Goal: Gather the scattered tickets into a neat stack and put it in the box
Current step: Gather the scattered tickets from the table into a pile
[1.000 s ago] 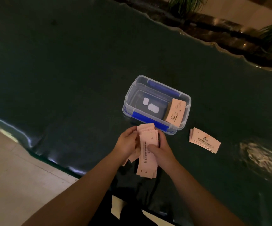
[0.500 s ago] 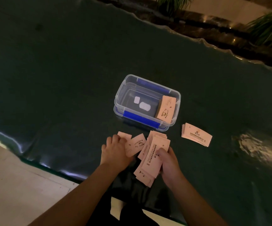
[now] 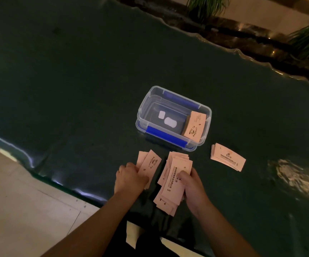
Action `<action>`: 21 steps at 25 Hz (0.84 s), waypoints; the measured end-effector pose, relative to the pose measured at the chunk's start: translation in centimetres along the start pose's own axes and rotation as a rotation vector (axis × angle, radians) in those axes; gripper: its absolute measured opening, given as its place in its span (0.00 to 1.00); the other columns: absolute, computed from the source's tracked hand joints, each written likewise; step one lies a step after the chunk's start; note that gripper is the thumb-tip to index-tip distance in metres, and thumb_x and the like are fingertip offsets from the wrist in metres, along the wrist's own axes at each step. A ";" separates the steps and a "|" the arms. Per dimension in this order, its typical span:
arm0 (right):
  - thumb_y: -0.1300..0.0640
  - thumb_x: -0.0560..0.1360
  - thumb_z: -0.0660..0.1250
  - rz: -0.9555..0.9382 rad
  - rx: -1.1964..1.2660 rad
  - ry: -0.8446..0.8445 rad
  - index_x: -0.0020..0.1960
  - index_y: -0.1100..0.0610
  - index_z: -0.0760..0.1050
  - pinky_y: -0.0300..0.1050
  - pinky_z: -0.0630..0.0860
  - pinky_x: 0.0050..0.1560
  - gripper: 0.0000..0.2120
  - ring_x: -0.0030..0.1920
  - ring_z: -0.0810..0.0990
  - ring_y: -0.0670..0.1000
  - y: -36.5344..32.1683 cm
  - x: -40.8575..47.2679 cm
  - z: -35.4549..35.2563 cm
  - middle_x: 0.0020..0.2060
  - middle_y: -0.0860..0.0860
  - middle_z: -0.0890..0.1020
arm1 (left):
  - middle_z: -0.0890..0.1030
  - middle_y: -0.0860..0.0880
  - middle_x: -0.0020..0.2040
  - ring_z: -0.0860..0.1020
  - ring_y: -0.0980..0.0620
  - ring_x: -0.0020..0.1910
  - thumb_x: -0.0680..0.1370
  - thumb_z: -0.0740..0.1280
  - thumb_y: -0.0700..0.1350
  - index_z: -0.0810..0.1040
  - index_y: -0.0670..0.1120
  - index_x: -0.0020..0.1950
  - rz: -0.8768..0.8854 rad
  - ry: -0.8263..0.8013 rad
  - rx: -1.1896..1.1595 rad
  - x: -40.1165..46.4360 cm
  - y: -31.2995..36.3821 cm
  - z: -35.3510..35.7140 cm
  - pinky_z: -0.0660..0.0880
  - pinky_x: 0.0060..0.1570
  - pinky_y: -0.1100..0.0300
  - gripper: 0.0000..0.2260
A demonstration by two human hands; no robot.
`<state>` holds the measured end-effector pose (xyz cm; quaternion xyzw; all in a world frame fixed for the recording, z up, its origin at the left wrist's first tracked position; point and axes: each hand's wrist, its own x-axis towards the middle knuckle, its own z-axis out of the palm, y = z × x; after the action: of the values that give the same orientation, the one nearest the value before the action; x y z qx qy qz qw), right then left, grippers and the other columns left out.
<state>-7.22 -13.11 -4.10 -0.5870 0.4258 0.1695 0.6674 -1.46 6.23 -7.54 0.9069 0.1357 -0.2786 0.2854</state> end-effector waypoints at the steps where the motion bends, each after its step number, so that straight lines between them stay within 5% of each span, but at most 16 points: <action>1: 0.60 0.84 0.65 0.001 -0.011 -0.003 0.77 0.45 0.69 0.68 0.83 0.60 0.23 0.60 0.87 0.59 0.0 -0.1 0.0 0.64 0.55 0.84 | 0.76 0.48 0.57 0.76 0.50 0.56 0.73 0.77 0.51 0.75 0.52 0.55 0.001 -0.004 -0.040 0.1 -0.1 0.0 0.80 0.60 0.48 0.16; 4: 0.59 0.84 0.64 -0.008 -0.034 -0.003 0.76 0.46 0.69 0.66 0.84 0.58 0.22 0.59 0.87 0.59 -0.1 -0.3 -0.2 0.62 0.55 0.85 | 0.75 0.48 0.62 0.73 0.52 0.58 0.75 0.75 0.49 0.77 0.52 0.60 0.025 0.018 -0.094 0.3 -0.7 0.1 0.78 0.64 0.48 0.15; 9: 0.60 0.84 0.64 0.005 0.000 0.014 0.75 0.44 0.68 0.60 0.86 0.51 0.22 0.59 0.87 0.59 0.0 -0.5 -0.7 0.62 0.55 0.85 | 0.70 0.49 0.68 0.70 0.48 0.69 0.66 0.78 0.65 0.65 0.50 0.74 0.133 0.025 0.208 -0.5 -0.8 1.4 0.74 0.67 0.49 0.44; 11: 0.59 0.85 0.64 0.007 -0.005 0.012 0.75 0.43 0.68 0.58 0.85 0.47 0.21 0.59 0.87 0.60 0.1 -0.6 -0.9 0.63 0.55 0.84 | 0.69 0.49 0.69 0.69 0.48 0.69 0.69 0.77 0.62 0.64 0.49 0.75 0.173 0.001 0.219 -0.8 -0.8 1.9 0.73 0.67 0.50 0.41; 17: 0.59 0.85 0.64 0.014 0.008 0.031 0.72 0.41 0.68 0.68 0.84 0.59 0.20 0.59 0.86 0.58 0.4 -0.6 -1.2 0.63 0.53 0.83 | 0.68 0.51 0.68 0.67 0.49 0.67 0.69 0.76 0.59 0.66 0.54 0.74 0.248 0.016 0.290 -0.9 -2.6 -0.2 0.75 0.65 0.48 0.37; 21: 0.59 0.84 0.65 0.018 0.009 0.040 0.73 0.41 0.69 0.67 0.85 0.57 0.21 0.59 0.87 0.57 0.4 -0.6 -1.5 0.63 0.52 0.84 | 0.66 0.54 0.72 0.61 0.47 0.71 0.72 0.72 0.55 0.66 0.61 0.75 0.468 -0.047 0.438 0.7 -3.3 -3.7 0.70 0.68 0.39 0.32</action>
<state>-8.38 -14.21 -3.80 -0.5835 0.4448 0.1618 0.6599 -0.66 11.10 -6.89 0.9467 -0.1464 -0.2490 0.1425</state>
